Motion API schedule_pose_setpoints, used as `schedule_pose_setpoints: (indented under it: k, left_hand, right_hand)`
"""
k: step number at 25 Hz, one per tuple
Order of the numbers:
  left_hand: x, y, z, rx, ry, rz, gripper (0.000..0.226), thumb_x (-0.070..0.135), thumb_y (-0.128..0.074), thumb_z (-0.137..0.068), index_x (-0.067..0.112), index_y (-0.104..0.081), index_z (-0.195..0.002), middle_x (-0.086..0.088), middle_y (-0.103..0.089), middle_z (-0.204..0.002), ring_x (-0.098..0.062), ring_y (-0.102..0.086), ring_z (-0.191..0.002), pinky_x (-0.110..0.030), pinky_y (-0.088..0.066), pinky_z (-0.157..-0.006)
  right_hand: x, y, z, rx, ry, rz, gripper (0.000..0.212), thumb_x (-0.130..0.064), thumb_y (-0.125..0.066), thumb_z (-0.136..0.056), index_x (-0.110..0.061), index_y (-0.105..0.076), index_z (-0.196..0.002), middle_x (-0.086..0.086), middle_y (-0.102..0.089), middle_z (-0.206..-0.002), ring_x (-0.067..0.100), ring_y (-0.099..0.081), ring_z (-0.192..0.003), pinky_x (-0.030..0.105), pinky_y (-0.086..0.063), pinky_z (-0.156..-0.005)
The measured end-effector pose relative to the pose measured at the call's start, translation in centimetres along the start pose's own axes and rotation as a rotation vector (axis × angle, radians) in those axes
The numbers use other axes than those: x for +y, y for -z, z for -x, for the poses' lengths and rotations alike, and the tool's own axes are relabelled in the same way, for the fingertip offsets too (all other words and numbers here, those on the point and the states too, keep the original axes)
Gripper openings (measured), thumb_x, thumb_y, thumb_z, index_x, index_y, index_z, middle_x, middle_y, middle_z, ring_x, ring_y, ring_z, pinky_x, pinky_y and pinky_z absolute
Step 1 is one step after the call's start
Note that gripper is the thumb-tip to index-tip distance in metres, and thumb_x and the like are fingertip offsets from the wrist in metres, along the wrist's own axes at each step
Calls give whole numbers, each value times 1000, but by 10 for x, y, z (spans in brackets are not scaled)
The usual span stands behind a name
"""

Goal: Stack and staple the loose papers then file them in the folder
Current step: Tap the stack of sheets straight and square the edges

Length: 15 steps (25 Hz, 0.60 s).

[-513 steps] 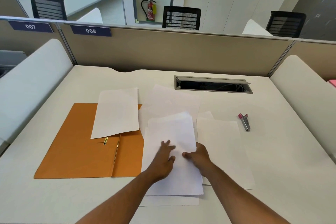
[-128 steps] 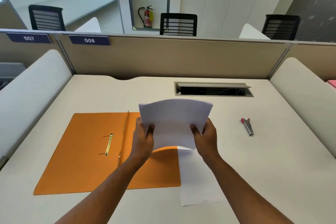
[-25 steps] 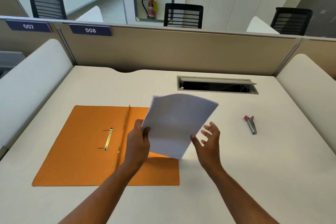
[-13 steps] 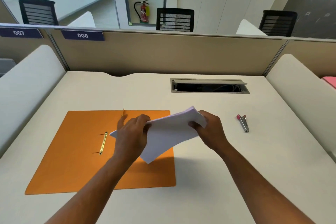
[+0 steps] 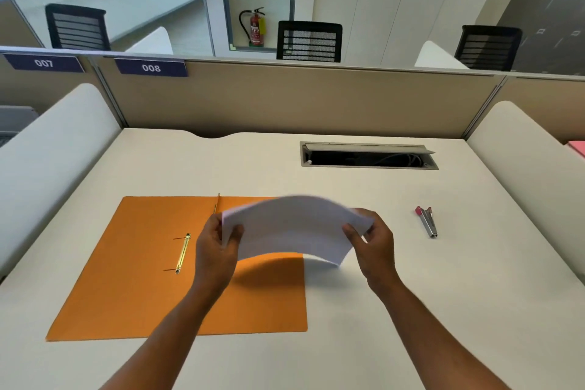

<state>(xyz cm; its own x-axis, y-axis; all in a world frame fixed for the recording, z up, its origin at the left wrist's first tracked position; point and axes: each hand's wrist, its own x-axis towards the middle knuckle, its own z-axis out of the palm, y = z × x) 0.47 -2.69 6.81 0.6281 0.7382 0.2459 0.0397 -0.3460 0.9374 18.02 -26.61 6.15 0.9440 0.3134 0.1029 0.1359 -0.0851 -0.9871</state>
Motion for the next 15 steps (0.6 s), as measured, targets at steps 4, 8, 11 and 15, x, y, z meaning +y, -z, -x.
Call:
schedule_pose_setpoints:
  k: [4, 8, 11, 15]
  left_hand:
    - [-16, -7, 12, 0, 38, -78, 24, 7, -61, -94, 29, -60, -104, 12, -65, -97, 4, -58, -93, -20, -44, -71]
    - [-11, -8, 8, 79, 13, -108, 15, 11, -58, -97, 24, -58, -105, 4, -64, -90, 0, -58, -84, -17, -42, -63]
    - [0, -12, 7, 167, 6, -110, 12, 16, -58, -97, 25, -56, -105, 3, -63, -88, -1, -58, -79, -7, -42, -54]
    - [6, -20, 13, 184, -18, -74, 22, 20, -61, -96, 28, -50, -114, 12, -61, -92, -4, -61, -84, -5, -45, -55]
  right_hand:
    - [10, -3, 6, 28, -20, 113, 34, -5, -71, -91, -36, -67, -103, -16, -76, -103, 7, -70, -104, 45, -55, -101]
    - [-8, -8, 2, 109, 104, 219, 27, -14, -72, -92, -40, -68, -89, -21, -73, -93, 4, -67, -93, 41, -59, -86]
    - [-24, -16, 0, 176, 180, 168, 22, -21, -75, -91, -42, -68, -95, -23, -73, -95, 7, -70, -92, 35, -62, -80]
    - [-27, -27, 4, 201, 320, 269, 37, -24, -74, -92, -34, -63, -126, -26, -68, -112, -1, -67, -99, 14, -56, -82]
